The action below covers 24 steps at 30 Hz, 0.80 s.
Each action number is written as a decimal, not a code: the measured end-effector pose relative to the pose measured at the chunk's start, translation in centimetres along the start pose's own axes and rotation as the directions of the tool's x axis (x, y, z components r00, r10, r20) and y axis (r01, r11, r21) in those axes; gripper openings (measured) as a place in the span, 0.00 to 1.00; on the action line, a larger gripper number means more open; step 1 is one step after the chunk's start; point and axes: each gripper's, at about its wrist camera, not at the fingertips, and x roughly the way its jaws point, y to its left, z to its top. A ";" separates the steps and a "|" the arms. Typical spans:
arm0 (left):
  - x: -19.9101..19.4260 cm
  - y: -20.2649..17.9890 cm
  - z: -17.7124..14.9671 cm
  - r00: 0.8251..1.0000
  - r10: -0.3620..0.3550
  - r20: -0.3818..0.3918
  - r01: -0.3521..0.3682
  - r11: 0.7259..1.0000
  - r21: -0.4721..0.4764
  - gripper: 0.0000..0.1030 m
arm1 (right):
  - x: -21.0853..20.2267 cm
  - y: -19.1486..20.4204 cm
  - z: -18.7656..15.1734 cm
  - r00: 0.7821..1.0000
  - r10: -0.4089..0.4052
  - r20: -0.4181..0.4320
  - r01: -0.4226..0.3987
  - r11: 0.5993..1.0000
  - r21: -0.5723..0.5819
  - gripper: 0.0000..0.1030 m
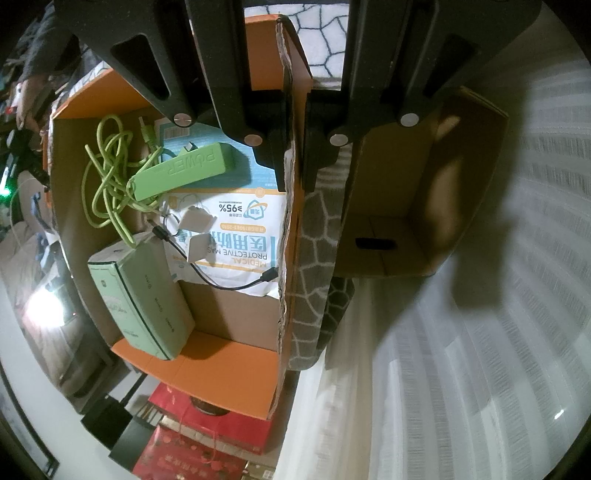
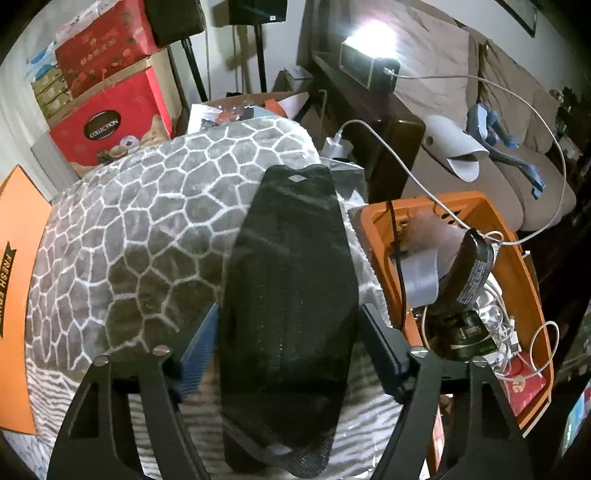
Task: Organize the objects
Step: 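Grasp the black mask in its clear bag with the right tool and lift, then carry the black mask over the box with the right tool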
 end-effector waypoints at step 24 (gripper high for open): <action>0.0 -0.2 0.1 1.000 0.005 -0.001 -0.005 1.000 0.004 0.06 | -6.5 6.3 3.0 0.989 0.069 0.128 -0.053 0.991 -0.123 0.60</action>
